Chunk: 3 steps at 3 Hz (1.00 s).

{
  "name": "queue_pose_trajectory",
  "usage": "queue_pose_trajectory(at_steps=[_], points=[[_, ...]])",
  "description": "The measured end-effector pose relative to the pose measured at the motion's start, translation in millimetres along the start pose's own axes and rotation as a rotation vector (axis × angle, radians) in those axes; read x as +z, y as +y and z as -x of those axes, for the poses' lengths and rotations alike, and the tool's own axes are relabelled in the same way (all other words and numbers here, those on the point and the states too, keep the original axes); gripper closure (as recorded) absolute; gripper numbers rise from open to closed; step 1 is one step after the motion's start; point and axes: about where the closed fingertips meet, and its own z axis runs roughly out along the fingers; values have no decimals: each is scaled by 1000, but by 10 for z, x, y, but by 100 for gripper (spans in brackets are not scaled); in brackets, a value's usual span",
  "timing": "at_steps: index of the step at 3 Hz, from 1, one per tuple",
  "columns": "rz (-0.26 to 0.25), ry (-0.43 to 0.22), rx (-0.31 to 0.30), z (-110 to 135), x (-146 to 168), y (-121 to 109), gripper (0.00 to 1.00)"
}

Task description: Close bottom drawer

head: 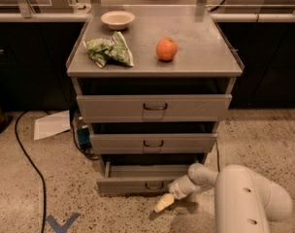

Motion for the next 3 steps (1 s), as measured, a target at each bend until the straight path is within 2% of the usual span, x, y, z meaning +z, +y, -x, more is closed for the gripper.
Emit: queue_pose_trajectory(at_steps=[1, 2, 3], points=[[-47, -13, -16, 81, -53, -147, 0], [-47, -13, -16, 81, -50, -148, 0], [-68, -36, -9, 189, -109, -311, 0]])
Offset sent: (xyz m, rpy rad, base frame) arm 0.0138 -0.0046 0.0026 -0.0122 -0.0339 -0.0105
